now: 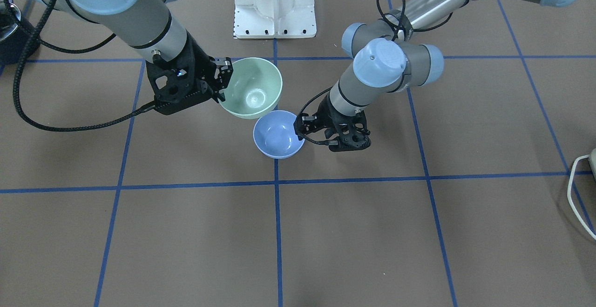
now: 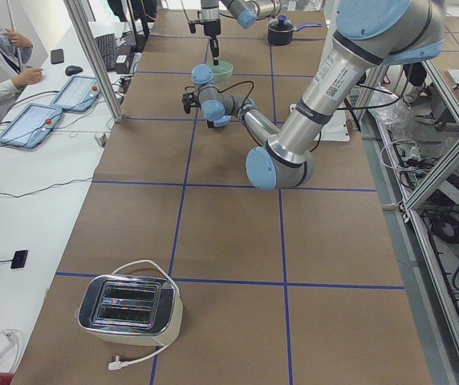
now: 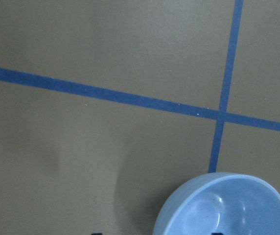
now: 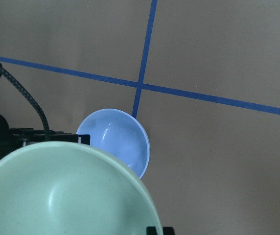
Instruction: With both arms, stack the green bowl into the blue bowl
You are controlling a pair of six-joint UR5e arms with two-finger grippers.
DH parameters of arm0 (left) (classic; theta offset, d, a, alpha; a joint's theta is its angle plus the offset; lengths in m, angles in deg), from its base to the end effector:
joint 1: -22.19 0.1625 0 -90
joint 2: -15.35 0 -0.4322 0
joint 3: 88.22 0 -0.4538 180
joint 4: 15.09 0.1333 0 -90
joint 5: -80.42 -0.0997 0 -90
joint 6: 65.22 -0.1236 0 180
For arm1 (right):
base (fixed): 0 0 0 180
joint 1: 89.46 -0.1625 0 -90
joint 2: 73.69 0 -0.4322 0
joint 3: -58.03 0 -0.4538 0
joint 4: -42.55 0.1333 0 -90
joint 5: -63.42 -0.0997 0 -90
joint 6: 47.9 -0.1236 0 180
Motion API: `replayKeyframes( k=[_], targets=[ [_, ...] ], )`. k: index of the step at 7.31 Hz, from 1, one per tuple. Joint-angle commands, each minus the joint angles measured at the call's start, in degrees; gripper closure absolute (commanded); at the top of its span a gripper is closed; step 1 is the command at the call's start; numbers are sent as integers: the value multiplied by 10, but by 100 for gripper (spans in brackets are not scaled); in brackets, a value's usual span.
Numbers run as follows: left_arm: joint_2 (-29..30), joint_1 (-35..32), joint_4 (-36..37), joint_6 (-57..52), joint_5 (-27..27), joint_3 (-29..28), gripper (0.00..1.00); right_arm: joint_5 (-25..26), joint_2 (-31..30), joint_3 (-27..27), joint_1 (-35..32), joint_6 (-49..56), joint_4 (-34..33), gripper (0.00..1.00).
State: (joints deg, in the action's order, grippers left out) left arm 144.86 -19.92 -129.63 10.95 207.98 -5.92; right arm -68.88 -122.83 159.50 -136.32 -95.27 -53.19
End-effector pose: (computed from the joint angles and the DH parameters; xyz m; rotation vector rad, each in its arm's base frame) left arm 0.5527 -0.5777 0.2280 -0.0864 1.1134 -0.1191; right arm -0.4387 -0.5414 0.1206 0.0509 -1.0390 -0.2328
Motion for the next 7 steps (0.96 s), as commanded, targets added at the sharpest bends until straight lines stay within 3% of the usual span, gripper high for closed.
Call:
replayKeyframes(
  k=[1, 2, 5, 7],
  targets=[
    [-47, -72, -2, -85, 80, 17, 21, 47, 8, -43, 32, 2, 48, 100],
    [-63, -92, -2, -129, 91, 16, 21, 56, 11, -81, 41, -3, 97, 100],
    [-100, -140, -2, -194, 133, 17, 21, 99, 33, -132, 77, -3, 101, 100],
    [-112, -153, -2, -208, 144, 16, 21, 101, 34, -151, 88, -4, 99, 100]
  ],
)
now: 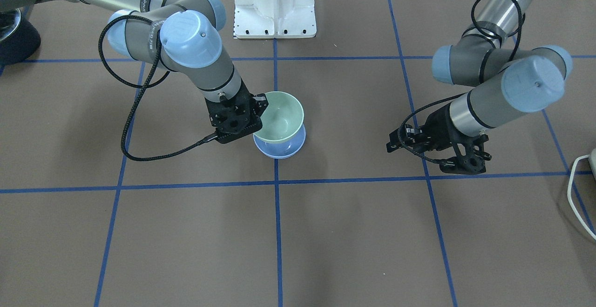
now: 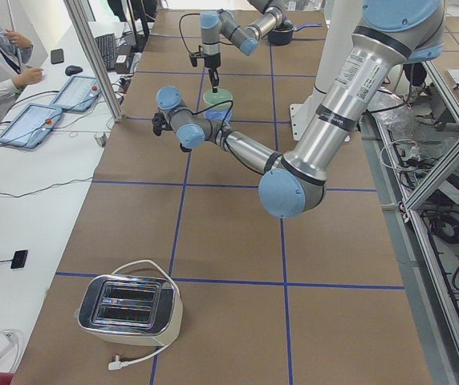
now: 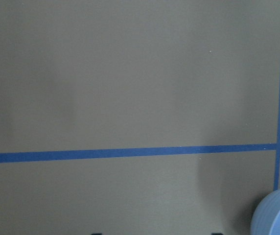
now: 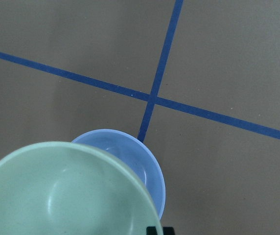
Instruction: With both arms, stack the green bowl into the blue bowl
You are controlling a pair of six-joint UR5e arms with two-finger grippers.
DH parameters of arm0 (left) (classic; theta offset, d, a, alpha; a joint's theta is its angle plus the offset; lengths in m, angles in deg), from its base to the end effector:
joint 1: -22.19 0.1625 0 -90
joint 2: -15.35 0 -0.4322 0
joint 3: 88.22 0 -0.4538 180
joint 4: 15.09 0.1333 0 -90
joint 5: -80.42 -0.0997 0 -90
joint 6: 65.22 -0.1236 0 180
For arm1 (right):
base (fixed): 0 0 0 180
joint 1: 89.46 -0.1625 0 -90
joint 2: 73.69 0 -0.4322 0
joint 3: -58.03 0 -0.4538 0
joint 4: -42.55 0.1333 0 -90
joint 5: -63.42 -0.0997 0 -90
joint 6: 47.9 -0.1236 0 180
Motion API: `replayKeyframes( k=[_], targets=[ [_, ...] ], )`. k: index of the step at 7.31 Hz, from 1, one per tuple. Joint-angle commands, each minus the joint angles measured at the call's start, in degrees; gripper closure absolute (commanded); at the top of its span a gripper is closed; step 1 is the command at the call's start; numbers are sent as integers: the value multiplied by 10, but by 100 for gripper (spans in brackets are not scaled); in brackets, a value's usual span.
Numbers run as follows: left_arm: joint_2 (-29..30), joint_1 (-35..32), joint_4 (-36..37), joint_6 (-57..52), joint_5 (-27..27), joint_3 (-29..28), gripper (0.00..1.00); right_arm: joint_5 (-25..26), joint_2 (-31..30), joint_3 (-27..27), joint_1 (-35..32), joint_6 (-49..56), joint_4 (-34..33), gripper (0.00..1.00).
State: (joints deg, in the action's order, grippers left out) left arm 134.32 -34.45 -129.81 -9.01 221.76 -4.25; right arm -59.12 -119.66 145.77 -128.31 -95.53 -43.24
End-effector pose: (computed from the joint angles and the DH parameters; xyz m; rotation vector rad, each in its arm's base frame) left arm 0.3825 -0.6479 0.3421 -0.0437 1.1357 0.0174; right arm -0.5679 -0.5432 0.1717 0.1006 -0.9431 -0.2845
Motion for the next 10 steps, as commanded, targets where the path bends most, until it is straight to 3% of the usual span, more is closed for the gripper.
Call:
replayKeyframes(
  k=[1, 3, 10],
  targets=[
    [-7, -8, -1, -8, 6, 0, 21, 6, 7, -20, 9, 1, 0, 100],
    [-8, -7, -1, -8, 6, 0, 21, 18, 30, -50, 17, 3, 2, 100],
    [-11, -7, -1, -8, 5, -1, 20, 28, 30, -63, 17, 16, 4, 100]
  ],
)
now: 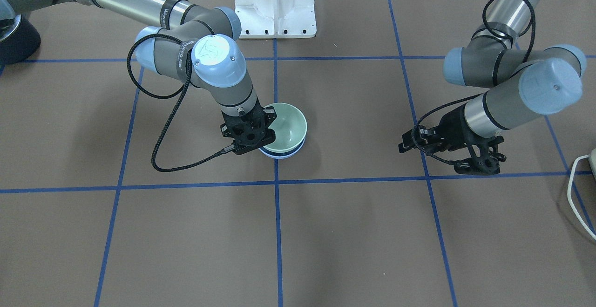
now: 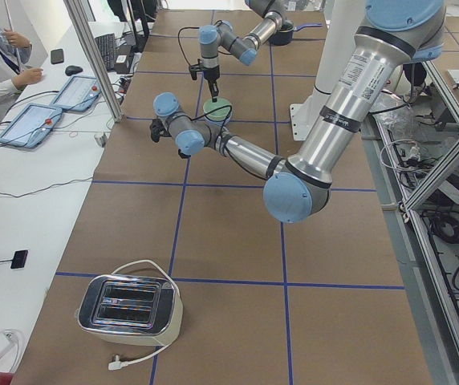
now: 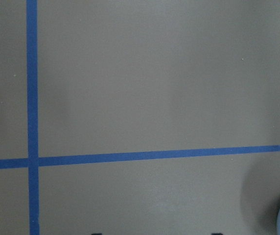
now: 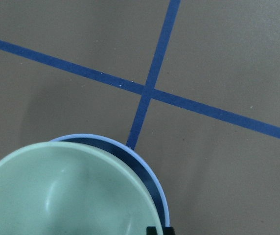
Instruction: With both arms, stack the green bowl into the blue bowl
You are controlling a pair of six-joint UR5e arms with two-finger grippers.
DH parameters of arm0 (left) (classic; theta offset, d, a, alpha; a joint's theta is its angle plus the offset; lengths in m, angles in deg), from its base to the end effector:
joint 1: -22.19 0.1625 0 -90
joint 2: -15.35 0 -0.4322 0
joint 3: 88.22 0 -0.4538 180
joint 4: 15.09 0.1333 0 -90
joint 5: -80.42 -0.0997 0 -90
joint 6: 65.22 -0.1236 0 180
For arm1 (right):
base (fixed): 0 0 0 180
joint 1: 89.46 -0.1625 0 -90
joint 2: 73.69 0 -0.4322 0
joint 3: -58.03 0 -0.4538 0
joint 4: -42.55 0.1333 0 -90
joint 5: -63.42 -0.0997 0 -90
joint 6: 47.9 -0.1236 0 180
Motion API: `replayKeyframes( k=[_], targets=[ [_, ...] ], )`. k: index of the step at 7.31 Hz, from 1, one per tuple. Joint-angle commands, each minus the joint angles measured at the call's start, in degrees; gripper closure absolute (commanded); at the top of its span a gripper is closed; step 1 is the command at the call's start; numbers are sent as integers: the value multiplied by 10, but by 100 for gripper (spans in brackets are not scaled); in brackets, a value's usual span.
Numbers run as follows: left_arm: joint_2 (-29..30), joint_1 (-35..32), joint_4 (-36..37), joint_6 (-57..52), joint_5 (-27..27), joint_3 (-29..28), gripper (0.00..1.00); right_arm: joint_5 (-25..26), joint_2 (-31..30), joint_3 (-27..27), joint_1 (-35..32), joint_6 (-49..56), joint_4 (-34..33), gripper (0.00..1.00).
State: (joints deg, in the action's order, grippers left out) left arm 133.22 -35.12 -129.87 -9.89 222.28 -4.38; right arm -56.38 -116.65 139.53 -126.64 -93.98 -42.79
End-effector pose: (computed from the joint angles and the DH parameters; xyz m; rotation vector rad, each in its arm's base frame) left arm 0.3734 -0.6487 0.3570 -0.0504 1.1305 0.0148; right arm -0.6078 -0.5512 0.1842 0.1030 -0.8837 -0.3058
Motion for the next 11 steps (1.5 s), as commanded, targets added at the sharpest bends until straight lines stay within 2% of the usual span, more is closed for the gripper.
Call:
replayKeyframes(
  k=[1, 8, 9, 10, 11],
  targets=[
    [0, 0, 0, 0, 0, 0, 20, 2, 0, -1, 0, -1, 0, 100],
    [0, 1, 0, 0, 0, 1, 20, 7, 2, -7, 1, -8, 1, 99],
    [0, 1, 0, 0, 0, 1, 20, 6, 2, -7, 1, -8, 1, 72],
    [0, 1, 0, 0, 0, 1, 20, 7, 2, -7, 1, -8, 1, 11],
    [0, 0, 0, 0, 0, 1, 20, 7, 2, -6, 1, -8, 2, 0]
  ],
)
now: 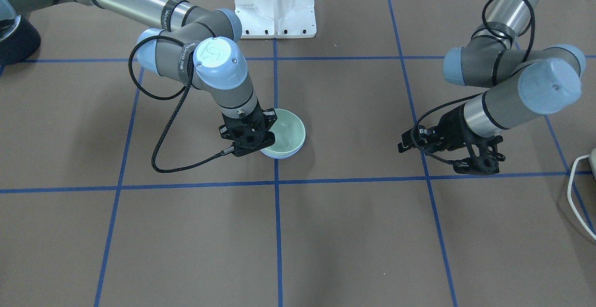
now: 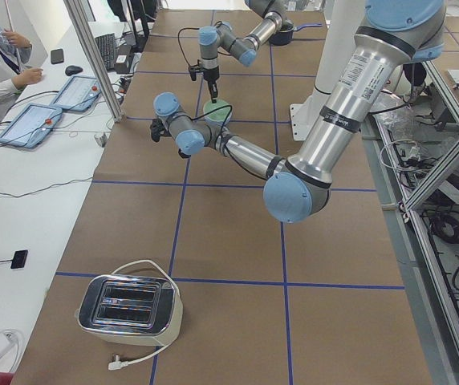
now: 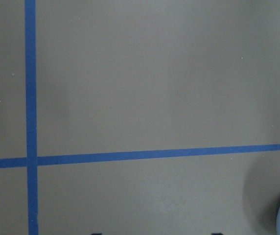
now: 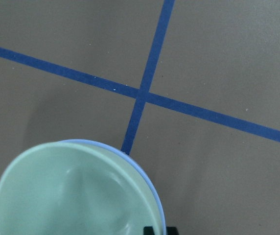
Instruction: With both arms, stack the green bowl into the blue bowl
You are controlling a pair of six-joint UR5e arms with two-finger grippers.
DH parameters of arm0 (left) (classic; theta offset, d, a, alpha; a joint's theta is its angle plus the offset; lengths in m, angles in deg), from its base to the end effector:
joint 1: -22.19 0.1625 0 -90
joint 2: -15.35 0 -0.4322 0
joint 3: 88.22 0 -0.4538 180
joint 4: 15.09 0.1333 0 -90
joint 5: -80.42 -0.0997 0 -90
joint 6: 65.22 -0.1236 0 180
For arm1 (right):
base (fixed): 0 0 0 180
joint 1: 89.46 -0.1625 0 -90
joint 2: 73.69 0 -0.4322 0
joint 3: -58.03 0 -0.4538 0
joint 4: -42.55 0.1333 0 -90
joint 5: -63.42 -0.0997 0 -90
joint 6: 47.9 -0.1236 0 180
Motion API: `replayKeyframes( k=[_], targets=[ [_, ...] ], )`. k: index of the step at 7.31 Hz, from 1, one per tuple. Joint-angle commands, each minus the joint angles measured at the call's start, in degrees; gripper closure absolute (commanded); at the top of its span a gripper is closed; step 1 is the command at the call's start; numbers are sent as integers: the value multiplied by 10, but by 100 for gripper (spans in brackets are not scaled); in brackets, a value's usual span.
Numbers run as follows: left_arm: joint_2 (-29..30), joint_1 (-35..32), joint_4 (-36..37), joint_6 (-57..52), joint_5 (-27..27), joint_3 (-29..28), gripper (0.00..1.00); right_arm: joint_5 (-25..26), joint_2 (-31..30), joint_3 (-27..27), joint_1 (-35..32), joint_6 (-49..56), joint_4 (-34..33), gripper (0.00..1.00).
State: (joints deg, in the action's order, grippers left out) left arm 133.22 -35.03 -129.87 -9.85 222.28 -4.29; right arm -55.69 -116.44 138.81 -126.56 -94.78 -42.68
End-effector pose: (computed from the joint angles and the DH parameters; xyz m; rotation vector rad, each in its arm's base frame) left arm 0.3743 -0.6479 0.3561 -0.0505 1.1313 0.0164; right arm -0.6110 -0.5538 0.1878 0.1007 -0.8724 -0.2879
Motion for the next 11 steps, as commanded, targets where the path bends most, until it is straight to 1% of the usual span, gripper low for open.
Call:
replayKeyframes(
  k=[1, 3, 4, 5, 6, 7, 8, 9, 10, 11],
  targets=[
    [1, -2, 1, 0, 1, 1, 20, -1, -1, 4, -3, 2, 2, 0],
    [0, -23, 4, 0, 3, 8, 20, -7, -5, 37, -38, -1, 15, 0],
    [0, -38, 5, -1, 22, 8, 20, -8, -23, 67, -63, -1, 15, 0],
    [-1, -60, 5, -3, 25, 20, 16, 16, -74, 129, -86, 6, 15, 0],
    [-4, -80, 6, -56, 25, 31, 9, 10, -108, 165, -132, 5, 12, 0],
    [-26, -105, 7, -115, 25, 37, 4, 12, -153, 176, -152, 13, 13, 0],
    [-55, -121, 7, -157, 25, 45, 2, 9, -189, 189, -186, 55, 10, 0],
    [-85, -155, 12, -229, 25, 46, 1, 1, -244, 203, -225, 143, 7, 0],
    [-102, -183, 53, -306, 25, 50, 1, -18, -299, 209, -273, 216, 6, 0],
    [-121, -205, 117, -395, 21, 69, 1, -43, -352, 214, -326, 258, 7, 0]
  ],
)
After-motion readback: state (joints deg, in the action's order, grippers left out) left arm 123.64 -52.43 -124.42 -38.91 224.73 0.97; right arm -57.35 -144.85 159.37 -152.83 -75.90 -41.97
